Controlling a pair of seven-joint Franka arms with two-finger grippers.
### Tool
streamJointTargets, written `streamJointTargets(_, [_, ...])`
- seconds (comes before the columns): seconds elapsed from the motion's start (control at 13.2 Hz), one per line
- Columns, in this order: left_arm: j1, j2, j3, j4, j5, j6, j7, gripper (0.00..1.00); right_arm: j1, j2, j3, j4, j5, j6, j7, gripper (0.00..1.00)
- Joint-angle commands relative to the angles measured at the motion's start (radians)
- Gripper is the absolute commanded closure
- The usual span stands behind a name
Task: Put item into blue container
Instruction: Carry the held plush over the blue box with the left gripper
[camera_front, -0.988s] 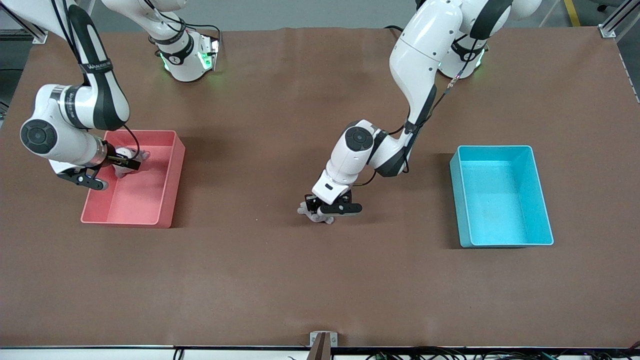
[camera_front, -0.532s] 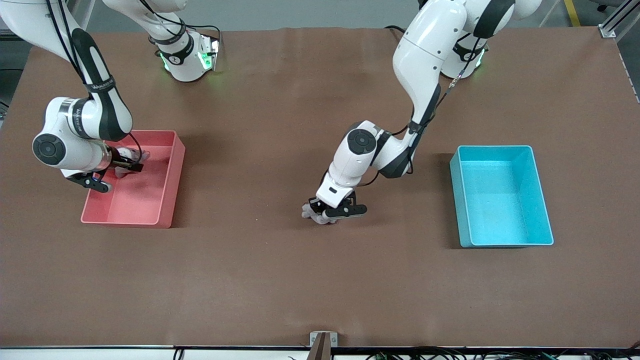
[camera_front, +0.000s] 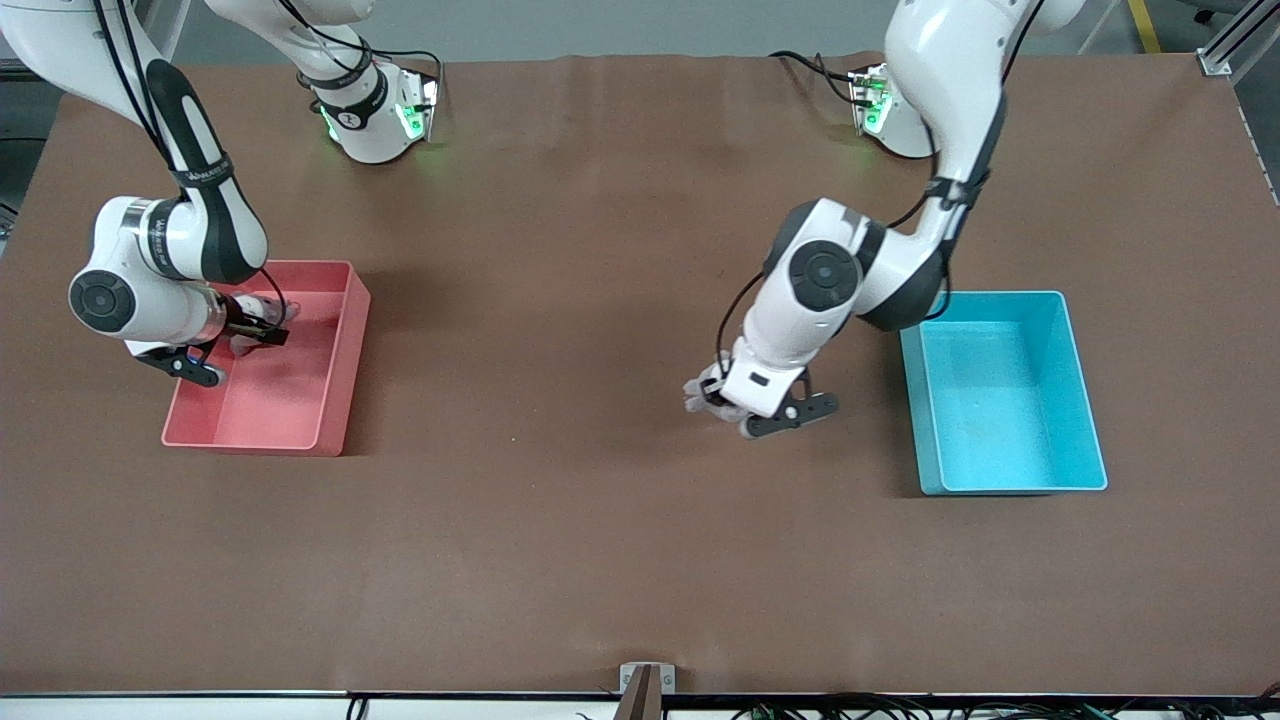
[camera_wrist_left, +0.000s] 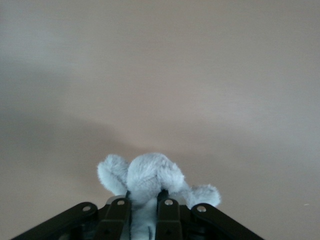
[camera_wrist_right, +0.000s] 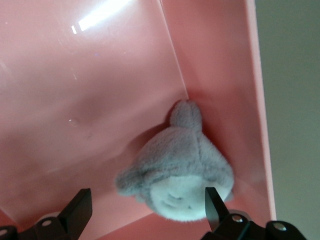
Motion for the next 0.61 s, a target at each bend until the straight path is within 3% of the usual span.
streamJointTargets(0.0, [0.099, -0.178, -0.004, -0.168, 0.003, -0.088, 0.164, 0.94, 0.056, -0.013, 0.008, 0.158, -0.009, -0.207, 0.153, 0.12])
streamJointTargets(0.23, [0.256, -0.24, -0.004, -0.192, 0.028, -0.21, 0.414, 0.94, 0.103, -0.02, 0.007, 0.243, -0.025, -0.29, 0.314, 0.1])
streamJointTargets(0.38, [0.349, -0.231, -0.004, -0.192, 0.092, -0.213, 0.528, 0.94, 0.117, -0.028, 0.011, 0.241, -0.13, -0.29, 0.411, 0.07])
streamJointTargets(0.53, [0.412, -0.206, -0.004, -0.191, 0.179, -0.205, 0.577, 0.94, 0.166, -0.033, 0.008, 0.237, -0.176, -0.285, 0.534, 0.07])
